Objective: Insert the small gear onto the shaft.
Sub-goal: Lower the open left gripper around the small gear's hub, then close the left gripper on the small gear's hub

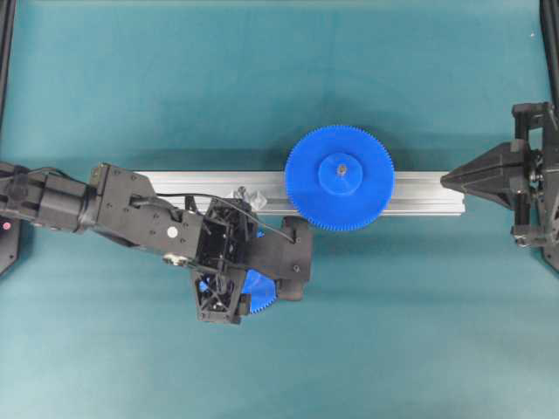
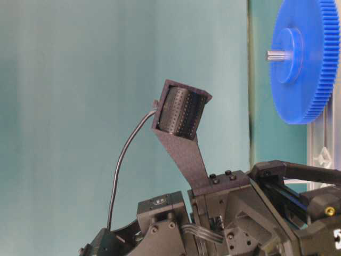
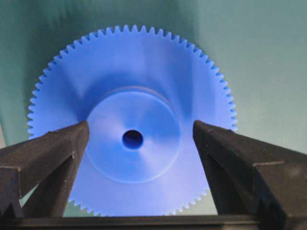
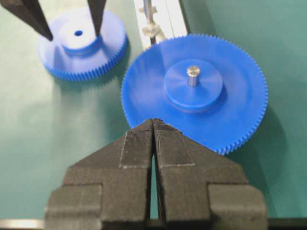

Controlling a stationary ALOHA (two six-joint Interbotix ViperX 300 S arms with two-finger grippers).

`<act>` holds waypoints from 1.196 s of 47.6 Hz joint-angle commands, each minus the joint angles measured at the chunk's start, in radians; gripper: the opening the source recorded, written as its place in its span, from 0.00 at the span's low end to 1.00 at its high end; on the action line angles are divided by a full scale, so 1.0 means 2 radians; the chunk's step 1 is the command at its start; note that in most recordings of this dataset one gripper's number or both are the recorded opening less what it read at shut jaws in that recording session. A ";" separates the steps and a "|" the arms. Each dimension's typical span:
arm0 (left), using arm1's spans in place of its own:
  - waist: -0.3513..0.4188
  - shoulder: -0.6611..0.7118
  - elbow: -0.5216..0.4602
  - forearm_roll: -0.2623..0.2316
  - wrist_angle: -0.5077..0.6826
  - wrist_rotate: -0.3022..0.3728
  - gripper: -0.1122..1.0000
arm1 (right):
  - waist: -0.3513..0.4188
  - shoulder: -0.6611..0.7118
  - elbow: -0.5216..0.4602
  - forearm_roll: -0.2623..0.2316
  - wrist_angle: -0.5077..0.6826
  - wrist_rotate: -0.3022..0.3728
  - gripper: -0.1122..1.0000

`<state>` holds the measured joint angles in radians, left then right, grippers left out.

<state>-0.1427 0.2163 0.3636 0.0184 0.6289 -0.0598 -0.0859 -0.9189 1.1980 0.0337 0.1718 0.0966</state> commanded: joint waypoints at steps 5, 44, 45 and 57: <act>0.005 -0.008 -0.005 0.002 -0.002 0.002 0.94 | -0.001 -0.003 -0.005 0.001 -0.001 0.005 0.12; 0.007 -0.005 0.001 0.002 -0.007 -0.002 0.94 | 0.000 -0.005 -0.002 0.002 -0.001 0.007 0.12; 0.007 -0.005 0.002 0.002 -0.008 -0.002 0.94 | -0.001 -0.005 -0.002 0.002 -0.001 0.007 0.12; 0.006 0.004 0.007 0.002 -0.023 -0.006 0.94 | -0.001 -0.005 -0.002 0.002 -0.001 0.007 0.12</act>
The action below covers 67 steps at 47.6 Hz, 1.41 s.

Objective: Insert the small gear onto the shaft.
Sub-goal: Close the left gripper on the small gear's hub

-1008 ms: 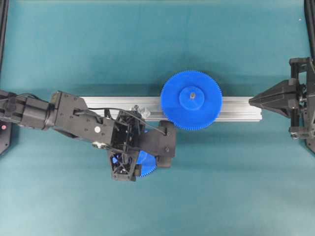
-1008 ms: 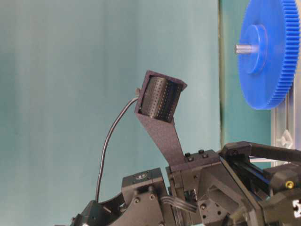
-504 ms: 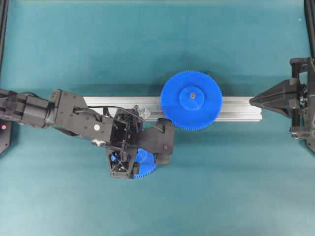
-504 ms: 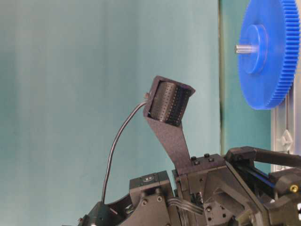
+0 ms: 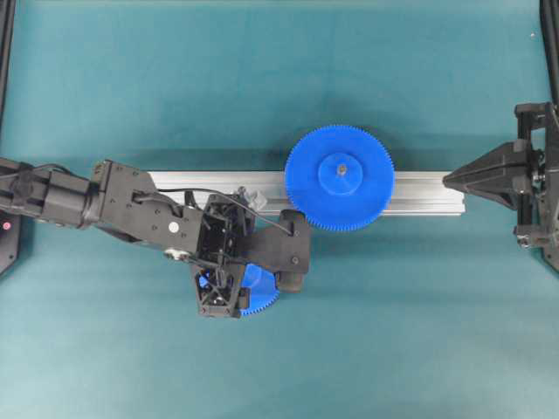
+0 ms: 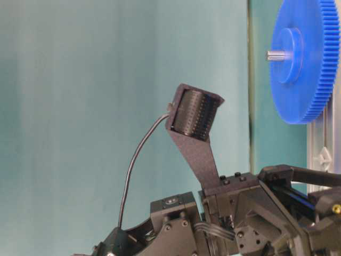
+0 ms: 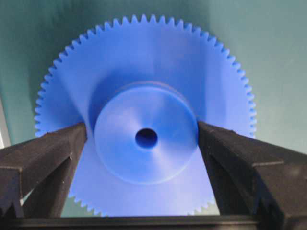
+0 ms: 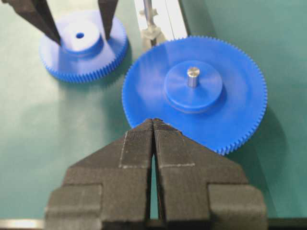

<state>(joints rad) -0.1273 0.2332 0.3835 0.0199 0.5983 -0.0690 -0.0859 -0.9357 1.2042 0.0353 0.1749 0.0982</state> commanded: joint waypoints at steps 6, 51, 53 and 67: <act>-0.002 -0.002 0.002 0.001 -0.007 -0.002 0.94 | -0.001 0.003 -0.005 0.001 -0.002 0.006 0.12; -0.002 -0.005 -0.008 0.001 0.029 -0.001 0.72 | -0.001 0.003 -0.001 0.001 -0.005 0.006 0.12; -0.002 -0.005 -0.009 0.001 0.031 -0.001 0.72 | -0.001 0.003 -0.001 0.002 -0.005 0.006 0.12; -0.002 -0.005 -0.013 0.001 0.032 0.001 0.72 | -0.001 0.003 0.001 0.001 -0.005 0.014 0.12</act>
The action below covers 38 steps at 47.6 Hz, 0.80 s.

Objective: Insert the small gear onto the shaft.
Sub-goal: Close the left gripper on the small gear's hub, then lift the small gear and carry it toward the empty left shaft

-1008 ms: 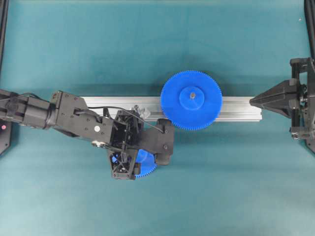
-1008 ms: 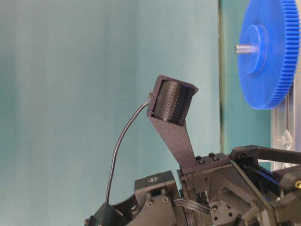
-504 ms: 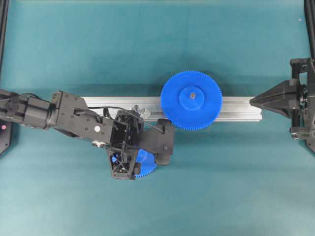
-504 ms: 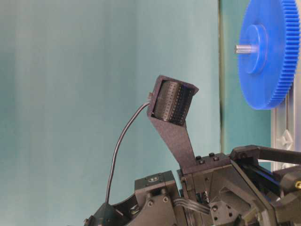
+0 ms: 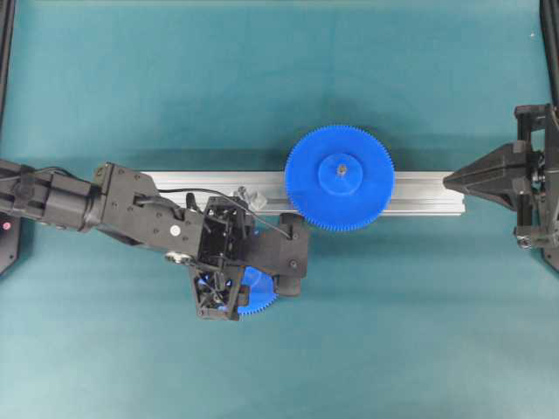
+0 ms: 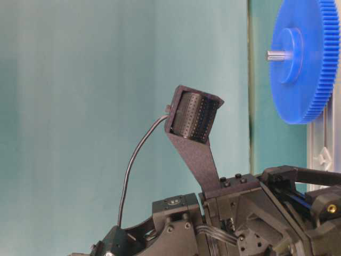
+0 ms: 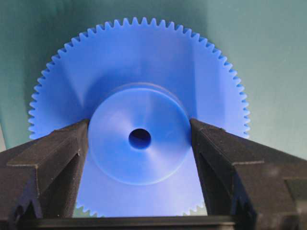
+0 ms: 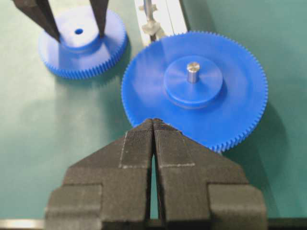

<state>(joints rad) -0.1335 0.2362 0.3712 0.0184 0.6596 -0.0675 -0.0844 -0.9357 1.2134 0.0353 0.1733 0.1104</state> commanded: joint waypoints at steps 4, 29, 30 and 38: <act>0.002 -0.007 -0.009 0.002 0.002 0.000 0.72 | -0.002 0.003 -0.002 0.001 -0.005 0.012 0.12; 0.001 -0.026 -0.048 0.002 0.025 -0.002 0.72 | -0.002 0.003 0.000 0.001 -0.005 0.016 0.12; 0.001 -0.026 -0.051 0.002 0.028 -0.003 0.72 | -0.002 0.003 0.000 0.001 -0.005 0.016 0.12; 0.001 -0.030 -0.072 0.002 0.057 -0.003 0.72 | -0.002 0.002 0.000 0.001 -0.006 0.016 0.12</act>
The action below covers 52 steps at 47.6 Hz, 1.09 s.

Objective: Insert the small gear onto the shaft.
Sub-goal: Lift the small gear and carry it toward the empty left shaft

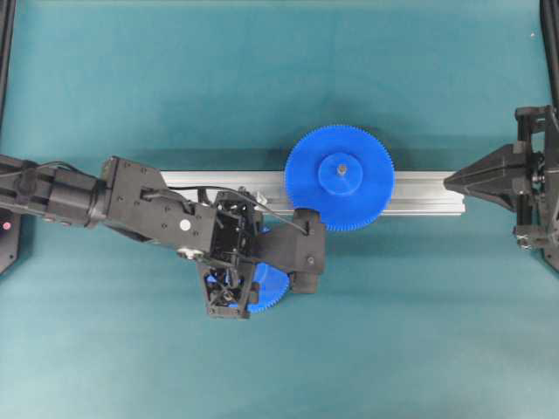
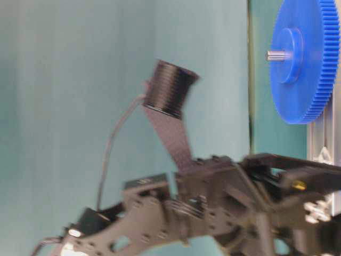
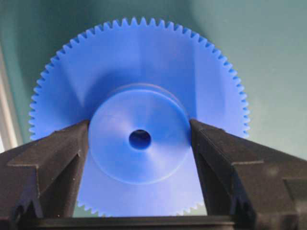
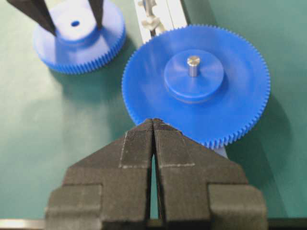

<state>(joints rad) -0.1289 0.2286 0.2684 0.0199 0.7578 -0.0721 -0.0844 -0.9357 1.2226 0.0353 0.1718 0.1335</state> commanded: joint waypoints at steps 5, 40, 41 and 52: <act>-0.002 -0.031 -0.029 0.001 0.020 0.000 0.72 | -0.001 0.003 -0.005 0.001 -0.005 0.005 0.12; 0.023 -0.105 -0.041 0.004 0.061 0.008 0.72 | -0.005 0.003 0.003 0.001 -0.028 0.005 0.12; 0.025 -0.105 -0.041 0.004 0.064 0.008 0.72 | -0.005 0.003 0.003 0.001 -0.028 0.005 0.12; 0.041 -0.114 -0.044 0.005 0.073 0.021 0.72 | -0.005 0.002 0.003 0.001 -0.028 0.005 0.12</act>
<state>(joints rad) -0.0598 0.0583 0.2117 0.0230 0.9020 -0.0430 -0.0920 -0.9357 1.2410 0.0353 0.1273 0.1335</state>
